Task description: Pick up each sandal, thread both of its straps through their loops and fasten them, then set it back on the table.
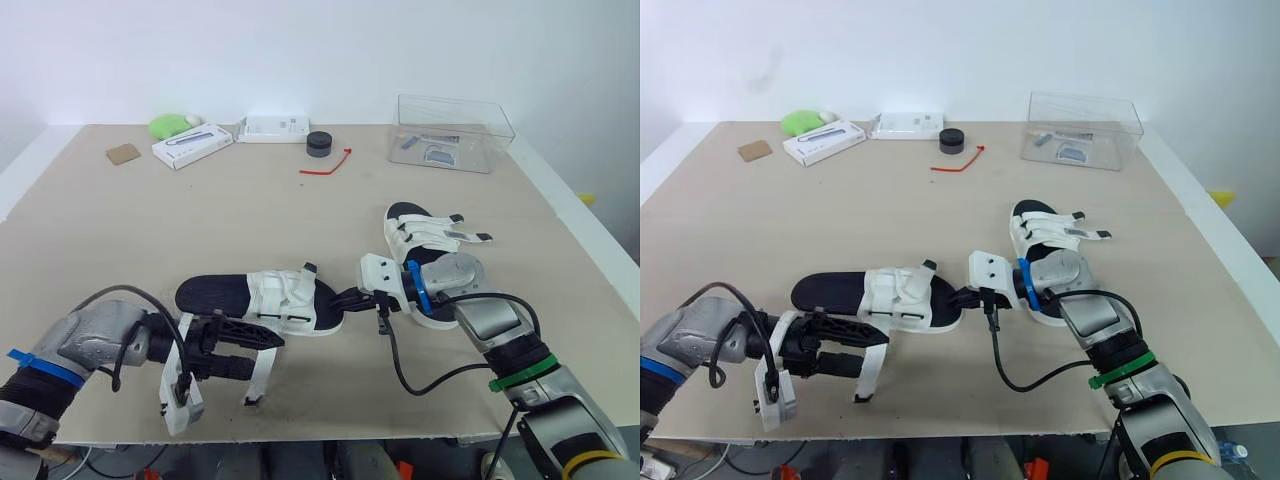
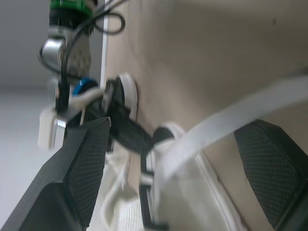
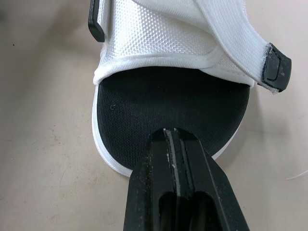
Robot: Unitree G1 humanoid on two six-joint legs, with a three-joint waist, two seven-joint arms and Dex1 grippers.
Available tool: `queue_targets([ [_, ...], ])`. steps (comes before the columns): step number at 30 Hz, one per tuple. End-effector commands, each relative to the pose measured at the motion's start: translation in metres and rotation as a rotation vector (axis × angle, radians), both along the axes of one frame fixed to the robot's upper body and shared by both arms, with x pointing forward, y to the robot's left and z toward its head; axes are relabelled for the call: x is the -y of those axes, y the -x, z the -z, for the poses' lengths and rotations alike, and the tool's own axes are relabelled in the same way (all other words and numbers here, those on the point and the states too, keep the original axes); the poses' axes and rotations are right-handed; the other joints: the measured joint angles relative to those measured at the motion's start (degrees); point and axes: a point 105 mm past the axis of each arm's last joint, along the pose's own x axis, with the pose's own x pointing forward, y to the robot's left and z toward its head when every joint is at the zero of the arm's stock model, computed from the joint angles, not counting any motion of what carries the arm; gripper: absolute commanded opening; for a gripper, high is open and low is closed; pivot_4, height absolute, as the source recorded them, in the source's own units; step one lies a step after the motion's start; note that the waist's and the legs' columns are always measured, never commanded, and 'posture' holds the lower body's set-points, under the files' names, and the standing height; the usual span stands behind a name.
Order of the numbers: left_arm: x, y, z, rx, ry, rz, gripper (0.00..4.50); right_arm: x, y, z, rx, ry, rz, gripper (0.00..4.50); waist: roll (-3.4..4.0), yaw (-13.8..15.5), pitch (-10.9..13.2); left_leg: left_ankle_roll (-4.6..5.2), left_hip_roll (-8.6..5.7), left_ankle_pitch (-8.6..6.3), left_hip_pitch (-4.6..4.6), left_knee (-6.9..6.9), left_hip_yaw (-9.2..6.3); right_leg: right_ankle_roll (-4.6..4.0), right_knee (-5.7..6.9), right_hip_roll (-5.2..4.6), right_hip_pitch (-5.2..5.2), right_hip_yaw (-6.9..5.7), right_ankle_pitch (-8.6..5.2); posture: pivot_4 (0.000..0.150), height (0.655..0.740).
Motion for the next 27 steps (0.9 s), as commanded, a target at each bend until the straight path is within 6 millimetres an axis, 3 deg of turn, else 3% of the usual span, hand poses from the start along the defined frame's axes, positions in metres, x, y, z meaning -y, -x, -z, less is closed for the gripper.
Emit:
queue_targets([
  [1,0.002,0.008,-0.006,-0.006,0.012,0.026,4.09,0.007,-0.001,0.006,-0.006,0.043,0.026,0.0,0.0,0.0,0.0,0.0,0.0,0.0,0.0,0.0,0.0,0.0,0.0,0.0,0.0,0.01,0.0,0.15,0.74],
  [5,0.001,0.01,-0.005,-0.038,0.012,0.003,4.09,0.008,0.0,0.006,-0.007,0.043,0.026,0.0,0.0,0.0,0.0,0.0,0.0,0.0,0.01,0.0,0.0,0.0,0.0,0.0,0.0,0.0,0.0,0.15,0.74],
  [6,0.0,0.009,-0.004,-0.049,0.003,-0.011,3.85,0.007,0.0,0.006,-0.008,0.043,0.026,0.0,0.0,0.0,0.0,0.0,0.0,0.0,0.01,0.0,0.0,0.02,0.0,0.0,0.0,0.0,-0.01,0.15,0.74],
  [7,-0.001,0.008,-0.003,-0.056,-0.003,-0.02,3.58,0.007,0.0,0.006,-0.008,0.043,0.025,0.0,0.0,0.0,0.0,0.0,0.0,0.0,0.01,0.0,0.0,0.02,0.0,0.0,0.0,0.0,-0.01,0.15,0.74],
  [8,-0.001,0.008,-0.002,-0.062,-0.001,-0.029,2.92,0.007,0.0,0.006,-0.008,0.044,0.024,0.0,0.0,0.0,0.0,0.0,0.0,0.0,0.01,0.0,0.0,0.03,0.0,0.01,0.0,0.0,-0.02,0.15,0.74],
  [9,-0.001,0.007,-0.002,-0.069,0.001,-0.039,2.92,0.007,0.0,0.006,-0.008,0.044,0.022,0.0,0.0,0.0,0.0,0.0,0.0,0.0,0.01,0.0,0.0,0.03,0.0,0.01,0.0,0.0,-0.02,0.15,0.74],
  [12,0.0,0.004,-0.001,-0.083,0.011,-0.066,1.84,0.005,0.0,0.006,-0.007,0.044,0.019,0.0,0.0,0.0,0.0,0.0,0.0,0.0,0.01,0.0,0.0,0.03,0.0,0.02,0.0,-0.01,-0.02,0.15,0.74],
  [16,0.001,0.002,-0.002,-0.1,0.028,-0.089,0.06,0.006,0.0,0.006,-0.004,0.047,0.017,0.0,0.0,0.0,0.0,0.0,0.0,0.0,0.01,0.0,0.0,0.03,0.0,0.03,0.0,-0.01,-0.02,0.15,0.74],
  [27,0.008,0.02,-0.005,-0.176,0.084,-0.077,0.06,0.007,0.001,0.007,0.0,0.051,0.015,0.0,0.0,0.0,0.0,0.0,-0.01,0.0,0.01,0.0,-0.01,0.03,0.0,0.0,0.0,0.0,-0.01,0.15,0.74],
])
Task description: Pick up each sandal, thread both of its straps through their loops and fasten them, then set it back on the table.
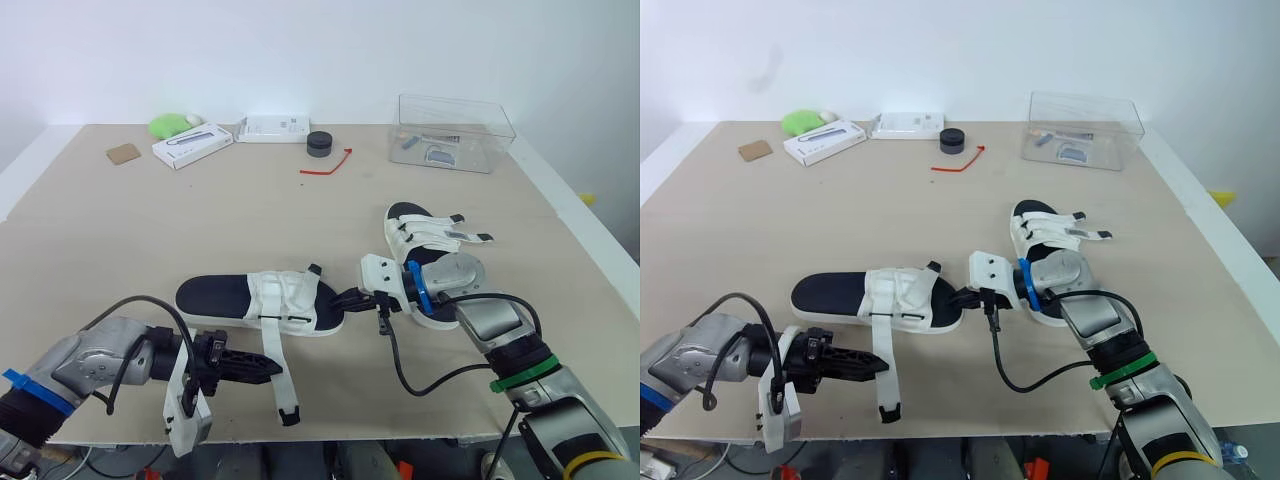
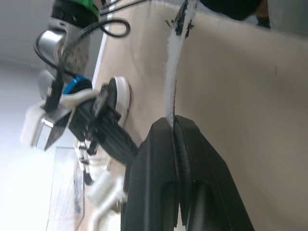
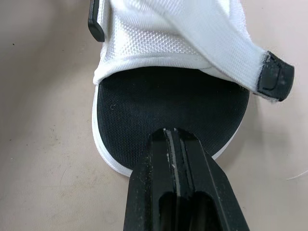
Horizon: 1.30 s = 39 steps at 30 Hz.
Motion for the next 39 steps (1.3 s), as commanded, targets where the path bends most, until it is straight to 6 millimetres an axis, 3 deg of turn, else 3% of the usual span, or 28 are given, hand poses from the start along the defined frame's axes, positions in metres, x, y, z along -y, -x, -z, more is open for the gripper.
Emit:
queue_targets([
  [1,0.004,0.01,-0.01,-0.006,0.041,0.028,0.06,0.006,0.0,0.007,-0.001,0.048,0.013,0.0,0.0,0.0,0.0,0.0,0.0,0.0,0.01,0.0,0.0,0.01,0.0,0.0,0.0,0.0,0.0,0.15,0.74],
  [4,0.006,0.013,-0.011,-0.033,0.063,0.014,0.06,0.007,0.0,0.008,-0.002,0.051,0.012,0.0,0.0,0.0,0.0,0.0,0.0,0.0,0.01,0.0,0.0,0.01,0.0,0.01,0.0,0.0,-0.01,0.15,0.74],
  [10,0.006,-0.023,-0.039,-0.241,0.233,-0.211,0.06,0.006,0.0,0.008,-0.003,0.052,0.009,0.0,0.0,0.0,0.0,0.0,0.0,0.0,0.01,0.01,-0.01,0.29,0.01,0.09,0.0,-0.01,-0.16,0.15,0.74],
  [14,-0.001,-0.052,-0.055,-0.523,0.365,-0.365,0.06,0.006,0.0,0.007,-0.001,0.052,0.009,0.0,0.0,0.0,0.0,0.0,0.02,0.01,0.0,0.04,-0.06,0.33,0.01,0.33,0.02,0.03,-0.17,0.15,0.74],
  [21,-0.003,-0.074,-0.071,-0.881,0.509,-0.455,0.06,0.007,-0.001,0.007,0.0,0.057,0.011,0.0,-0.01,0.0,0.0,-0.01,-0.01,0.01,-0.02,0.04,-0.15,0.37,0.02,0.48,0.02,0.21,-0.2,0.15,0.74],
  [28,-0.01,-0.1,-0.073,-1.24,0.645,-0.542,0.06,0.008,-0.002,0.006,0.0,0.058,0.016,0.0,-0.02,0.0,0.0,-0.03,-0.05,0.03,-0.04,0.07,-0.28,0.39,0.04,0.55,0.04,0.24,-0.2,0.15,0.74],
  [33,-0.015,-0.11,-0.067,-1.398,0.714,-0.585,0.06,0.008,-0.002,0.006,0.001,0.06,0.017,0.0,-0.04,0.0,0.0,-0.05,-0.07,0.04,-0.04,0.07,-0.34,0.38,0.04,0.54,0.05,0.25,-0.19,0.15,0.74],
  [39,-0.016,-0.106,-0.052,-1.513,0.678,-0.62,0.06,0.01,-0.001,0.006,-0.002,0.06,0.021,0.0,-0.04,0.0,0.0,-0.11,-0.09,0.07,-0.06,0.09,-0.45,0.32,0.04,0.54,0.07,0.21,-0.13,0.15,0.74],
])
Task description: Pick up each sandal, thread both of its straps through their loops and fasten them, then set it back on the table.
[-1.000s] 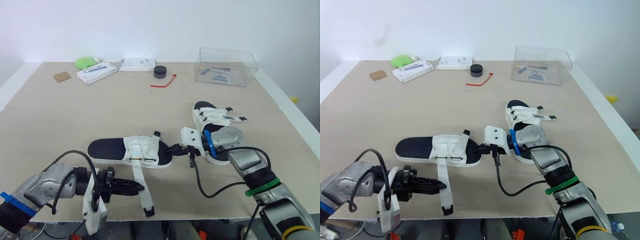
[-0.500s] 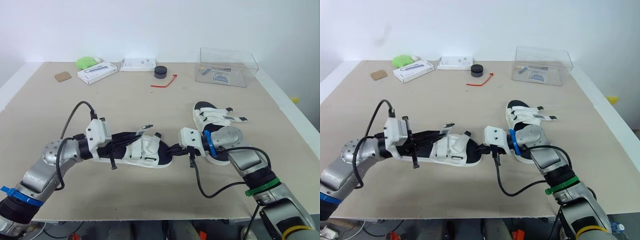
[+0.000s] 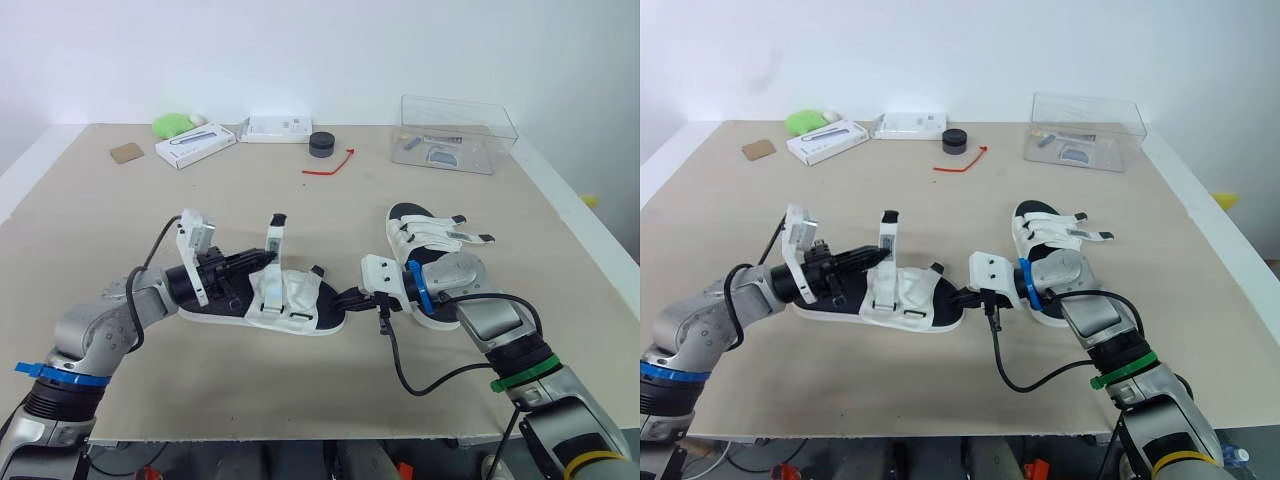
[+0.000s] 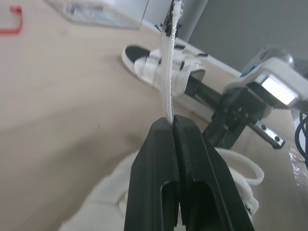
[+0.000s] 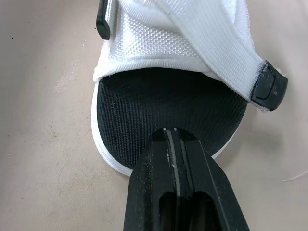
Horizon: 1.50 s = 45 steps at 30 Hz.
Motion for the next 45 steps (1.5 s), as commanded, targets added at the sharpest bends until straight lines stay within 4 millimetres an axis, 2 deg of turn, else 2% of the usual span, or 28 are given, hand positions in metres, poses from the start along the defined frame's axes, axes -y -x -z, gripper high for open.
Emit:
queue_targets([
  [1,-0.005,-0.001,-0.006,-0.018,0.027,-0.022,0.06,0.009,0.0,0.006,-0.014,0.043,0.023,0.0,0.0,0.0,0.0,0.0,0.0,0.0,0.0,0.0,-0.01,0.0,0.0,0.0,0.01,-0.01,0.0,0.15,0.74],
  [15,-0.018,-0.01,0.028,-0.124,-0.093,-0.124,0.06,0.009,0.001,0.006,-0.013,0.047,0.019,0.0,0.0,0.0,0.0,-0.04,-0.06,0.02,-0.02,0.0,-0.16,-0.05,0.0,-0.06,0.05,-0.09,0.01,0.15,0.74],
  [19,-0.021,-0.013,0.024,-0.115,-0.07,-0.139,0.06,0.009,0.001,0.006,-0.012,0.047,0.017,0.0,0.0,0.0,0.0,-0.06,-0.06,0.03,-0.01,0.0,-0.2,-0.05,0.0,-0.06,0.07,-0.12,0.01,0.15,0.74],
  [22,-0.022,-0.013,0.021,-0.079,-0.077,-0.134,0.93,0.009,0.001,0.006,-0.012,0.049,0.017,0.0,0.0,0.0,0.0,-0.06,-0.05,0.04,-0.01,0.0,-0.21,-0.05,0.0,-0.07,0.07,-0.15,0.01,0.15,0.74],
  [26,-0.027,-0.014,0.014,0.041,-0.136,-0.128,2.58,0.009,0.001,0.007,-0.01,0.049,0.018,0.0,0.0,0.0,0.0,-0.06,-0.06,0.04,-0.03,-0.01,-0.24,-0.1,-0.01,-0.07,0.07,-0.18,0.0,0.15,0.74],
  [28,-0.032,-0.018,0.008,0.077,-0.136,-0.144,2.58,0.009,0.002,0.007,-0.01,0.048,0.018,0.0,-0.01,0.0,0.0,-0.07,-0.06,0.03,-0.04,-0.01,-0.24,-0.24,-0.02,-0.09,0.07,-0.18,0.08,0.15,0.74],
  [32,-0.038,-0.032,-0.016,0.228,-0.143,-0.168,2.58,0.008,0.002,0.007,-0.008,0.047,0.017,0.0,-0.06,0.1,0.0,-0.06,-0.08,0.04,-0.05,0.0,-0.26,-0.24,-0.02,-0.1,0.07,-0.22,0.08,0.15,0.74],
  [35,-0.029,-0.039,-0.029,0.287,-0.133,-0.147,2.58,0.008,0.001,0.007,-0.006,0.045,0.017,0.0,-0.08,0.1,0.0,-0.08,-0.07,0.05,-0.08,0.01,-0.28,-0.25,-0.02,-0.09,0.07,-0.24,0.1,0.15,0.74],
  [38,-0.017,-0.044,-0.024,0.297,-0.161,-0.106,2.58,0.007,0.001,0.007,-0.003,0.042,0.017,0.0,-0.09,0.0,0.0,-0.08,-0.09,0.05,-0.08,0.0,-0.26,-0.26,-0.03,-0.1,0.07,-0.21,0.1,0.15,0.74],
  [41,-0.01,-0.049,-0.002,0.227,-0.215,-0.056,2.58,0.006,0.001,0.007,-0.002,0.039,0.019,0.0,-0.09,0.0,0.0,-0.08,-0.09,0.03,-0.09,0.0,-0.24,-0.25,-0.03,-0.1,0.07,-0.19,0.1,0.15,0.74],
  [44,-0.01,-0.054,0.015,0.161,-0.249,-0.024,1.85,0.006,0.001,0.007,-0.001,0.036,0.024,0.0,-0.09,0.0,0.0,-0.07,-0.09,0.04,-0.09,0.0,-0.25,-0.24,-0.03,-0.08,0.06,-0.21,0.09,0.15,0.74],
  [45,-0.009,-0.055,0.018,0.159,-0.261,-0.015,1.42,0.007,0.0,0.006,-0.001,0.035,0.026,0.0,-0.09,0.0,0.0,-0.07,-0.08,0.04,-0.1,0.0,-0.26,-0.24,-0.03,-0.05,0.05,-0.22,0.09,0.15,0.74],
])
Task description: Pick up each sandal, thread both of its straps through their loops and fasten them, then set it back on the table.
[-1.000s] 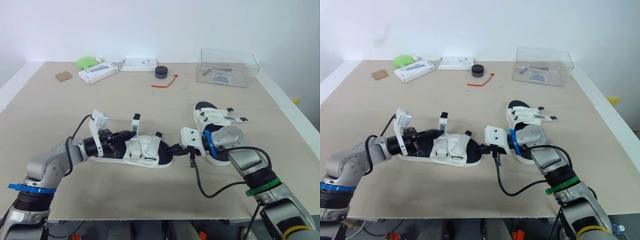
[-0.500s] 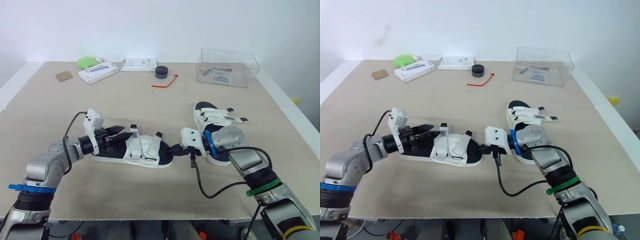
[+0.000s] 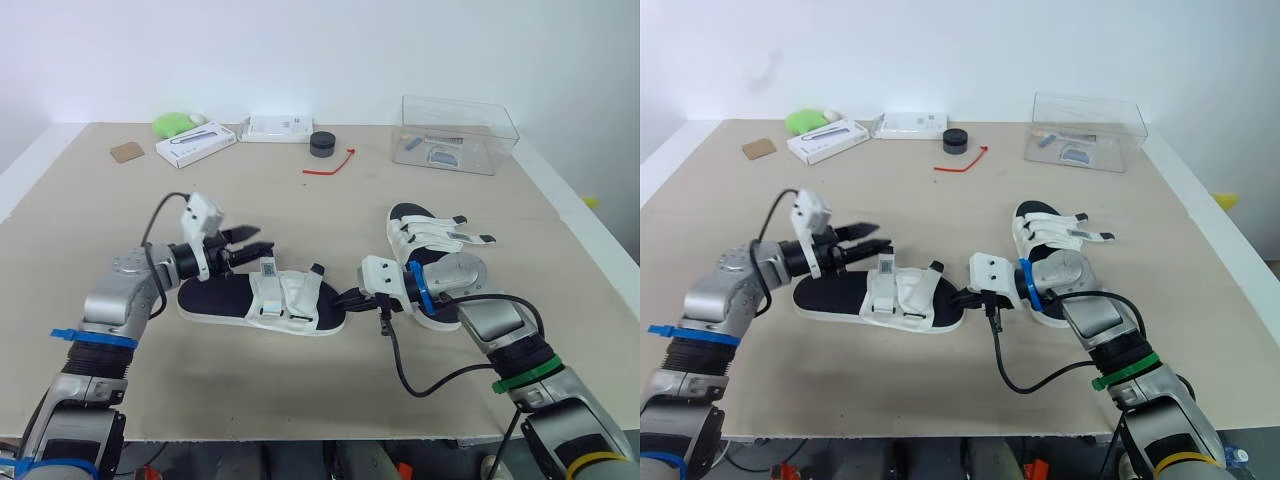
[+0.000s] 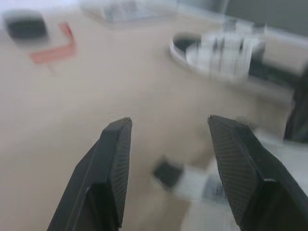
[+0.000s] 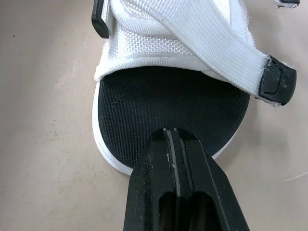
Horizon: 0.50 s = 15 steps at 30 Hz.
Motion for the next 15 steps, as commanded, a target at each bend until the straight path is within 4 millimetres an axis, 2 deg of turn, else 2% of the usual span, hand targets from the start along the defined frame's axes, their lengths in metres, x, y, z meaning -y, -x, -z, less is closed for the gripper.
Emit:
queue_targets([
  [1,0.001,-0.005,-0.001,0.017,-0.034,0.035,1.04,0.006,-0.001,0.007,-0.011,0.033,0.027,0.0,0.0,0.0,0.0,0.0,0.01,0.0,-0.02,0.0,-0.01,0.0,0.0,0.01,-0.01,-0.01,0.0,0.15,0.74],
  [2,0.001,-0.006,0.001,0.014,-0.046,0.037,0.47,0.006,-0.001,0.007,-0.01,0.033,0.029,0.0,0.0,0.0,0.0,0.0,0.01,0.0,-0.02,0.0,-0.02,0.0,0.0,0.01,-0.01,-0.01,0.0,0.15,0.74],
  [3,0.001,-0.008,0.002,0.011,-0.052,0.038,0.1,0.006,-0.001,0.007,-0.01,0.033,0.03,0.0,0.0,0.0,0.0,0.0,0.01,0.0,-0.02,0.0,-0.02,0.0,0.0,0.01,-0.01,-0.01,0.0,0.15,0.74],
  [10,0.013,-0.002,0.007,-0.027,-0.088,0.149,0.1,0.006,-0.002,0.006,-0.008,0.029,0.038,0.0,0.0,0.0,0.0,0.0,0.01,0.0,-0.04,0.0,0.0,0.0,0.0,0.0,-0.02,0.0,0.0,0.15,0.74],
  [15,0.012,0.007,0.02,-0.044,-0.16,0.199,0.1,0.005,-0.002,0.007,-0.011,0.025,0.039,0.0,0.0,0.0,0.0,0.0,0.01,0.0,-0.03,0.0,-0.01,0.01,0.0,0.01,-0.02,0.0,-0.01,0.15,0.74],
])
